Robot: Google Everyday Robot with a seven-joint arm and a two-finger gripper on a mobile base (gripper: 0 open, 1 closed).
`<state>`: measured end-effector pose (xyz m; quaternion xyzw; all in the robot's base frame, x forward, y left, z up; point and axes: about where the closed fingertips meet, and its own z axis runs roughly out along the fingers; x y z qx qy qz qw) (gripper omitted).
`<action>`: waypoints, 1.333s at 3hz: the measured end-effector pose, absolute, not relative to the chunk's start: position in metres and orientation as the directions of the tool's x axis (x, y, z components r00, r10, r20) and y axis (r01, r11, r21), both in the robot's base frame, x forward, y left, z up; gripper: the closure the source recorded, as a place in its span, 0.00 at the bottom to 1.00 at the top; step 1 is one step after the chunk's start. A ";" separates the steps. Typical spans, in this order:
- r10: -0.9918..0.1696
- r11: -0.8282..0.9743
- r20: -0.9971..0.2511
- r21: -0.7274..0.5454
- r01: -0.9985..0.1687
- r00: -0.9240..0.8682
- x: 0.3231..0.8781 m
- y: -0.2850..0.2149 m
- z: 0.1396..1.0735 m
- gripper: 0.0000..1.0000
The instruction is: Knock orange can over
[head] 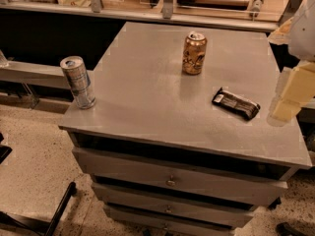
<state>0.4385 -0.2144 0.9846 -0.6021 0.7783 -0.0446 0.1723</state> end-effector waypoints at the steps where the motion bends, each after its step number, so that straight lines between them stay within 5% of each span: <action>1: -0.953 0.271 -0.215 -0.277 -0.922 -0.216 0.438 -0.214 0.985 0.00; 4: -0.902 0.381 -0.332 -0.311 -0.871 -0.276 0.528 -0.251 0.988 0.00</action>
Offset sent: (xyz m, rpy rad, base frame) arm 0.0210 -0.0074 -0.0055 0.0034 0.0010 -0.0468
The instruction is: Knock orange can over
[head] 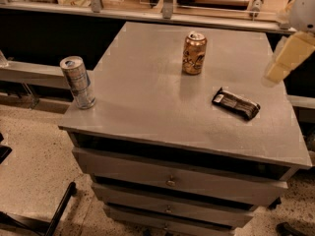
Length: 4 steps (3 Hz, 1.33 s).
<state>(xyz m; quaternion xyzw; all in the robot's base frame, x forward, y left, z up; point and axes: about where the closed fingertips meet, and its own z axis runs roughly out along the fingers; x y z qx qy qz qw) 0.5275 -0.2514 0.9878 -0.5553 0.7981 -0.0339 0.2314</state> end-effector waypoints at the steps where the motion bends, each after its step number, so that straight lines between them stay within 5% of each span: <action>1: -0.882 0.407 -0.389 -0.342 -0.847 -0.267 0.581 -0.261 0.995 0.00; 2: -0.870 0.425 -0.420 -0.373 -0.825 -0.258 0.621 -0.261 1.000 0.00; 4: -0.694 0.536 -0.685 -0.286 -0.794 -0.222 0.672 -0.256 0.986 0.00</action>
Offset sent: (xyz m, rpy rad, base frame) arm 0.1439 -0.0143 0.0256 0.0934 -0.1703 -0.0427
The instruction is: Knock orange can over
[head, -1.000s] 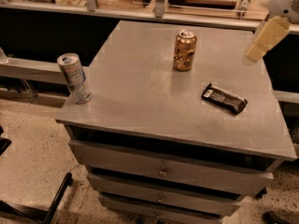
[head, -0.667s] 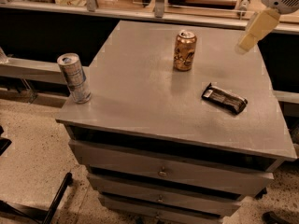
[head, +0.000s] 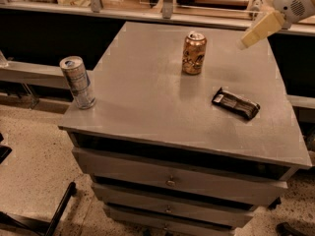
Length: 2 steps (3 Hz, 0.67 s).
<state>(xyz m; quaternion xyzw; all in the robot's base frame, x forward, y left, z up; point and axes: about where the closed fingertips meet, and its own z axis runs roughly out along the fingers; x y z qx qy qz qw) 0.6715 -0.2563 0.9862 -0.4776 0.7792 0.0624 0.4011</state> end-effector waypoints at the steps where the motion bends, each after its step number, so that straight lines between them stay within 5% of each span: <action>1: -0.553 0.541 -0.821 -0.222 -0.811 -0.144 0.687 -0.223 0.981 0.00; 2: -0.452 0.506 -0.889 -0.190 -0.841 -0.071 0.696 -0.179 0.973 0.00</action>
Offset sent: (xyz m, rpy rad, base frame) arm 0.0246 0.1048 -0.0241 0.4465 -0.1360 0.1822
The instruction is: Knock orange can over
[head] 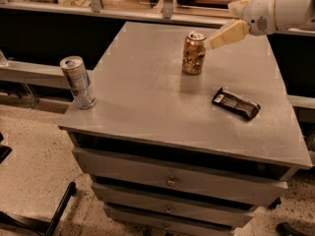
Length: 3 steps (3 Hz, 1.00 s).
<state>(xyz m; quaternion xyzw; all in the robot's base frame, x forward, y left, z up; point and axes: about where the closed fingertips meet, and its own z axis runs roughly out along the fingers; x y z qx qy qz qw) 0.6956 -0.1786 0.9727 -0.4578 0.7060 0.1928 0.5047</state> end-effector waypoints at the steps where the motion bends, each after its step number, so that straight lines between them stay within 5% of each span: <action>1: -0.445 0.506 -0.893 -0.189 -0.841 -0.068 0.697 -0.176 0.966 0.00; 3: -0.435 0.469 -0.900 -0.208 -0.858 -0.019 0.718 -0.160 0.930 0.00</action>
Offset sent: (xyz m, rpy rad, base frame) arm 0.0305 0.0222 -0.0483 0.0545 -0.0450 0.0731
